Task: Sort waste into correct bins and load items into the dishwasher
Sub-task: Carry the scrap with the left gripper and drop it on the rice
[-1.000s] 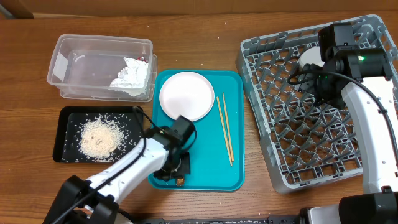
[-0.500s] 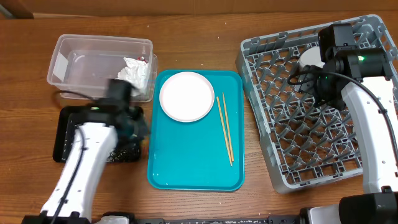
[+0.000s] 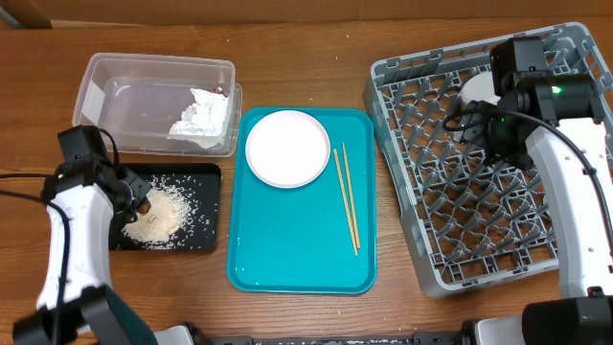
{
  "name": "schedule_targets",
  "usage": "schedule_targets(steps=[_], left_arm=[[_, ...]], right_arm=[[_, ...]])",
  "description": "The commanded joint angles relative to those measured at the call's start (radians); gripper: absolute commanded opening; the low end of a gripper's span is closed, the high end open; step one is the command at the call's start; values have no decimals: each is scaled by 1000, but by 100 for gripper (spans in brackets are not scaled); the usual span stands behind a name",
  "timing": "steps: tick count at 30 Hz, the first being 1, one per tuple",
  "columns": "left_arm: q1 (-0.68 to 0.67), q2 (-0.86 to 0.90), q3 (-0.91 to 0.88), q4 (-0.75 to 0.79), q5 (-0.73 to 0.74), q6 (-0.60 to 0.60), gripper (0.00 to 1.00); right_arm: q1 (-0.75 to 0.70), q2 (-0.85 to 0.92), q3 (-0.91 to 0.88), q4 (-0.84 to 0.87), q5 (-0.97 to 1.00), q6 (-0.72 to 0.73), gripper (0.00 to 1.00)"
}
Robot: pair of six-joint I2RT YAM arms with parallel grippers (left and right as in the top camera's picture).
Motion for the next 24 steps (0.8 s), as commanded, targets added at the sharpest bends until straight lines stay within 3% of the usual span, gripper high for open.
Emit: schedule_targets(steps=[1,5,6,10,14,21,24], left_arm=[[5,76,13,21,-18,10,14],[5,111,13,37,-19,24,20],[5,111,13,46,-19,39,32],[5,111,13,51,-18,53,33],[5,108,27,24,2,54,48],[-5,74,201,-124,216,130,55],[-37,46,274,-206,236,149,56]], right_arm=[[-1,2,0,-1,-2,-6,79],[-1,2,0,-6,-2,-6,79],[-1,3,0,-7,-2,-6,79],[-1,2,0,-8,-2,-6,79],[-1,2,0,-8,-2,-6,79],[-1,3,0,-4,-2,-6,82],[0,2,0,3,-42,-33,83]])
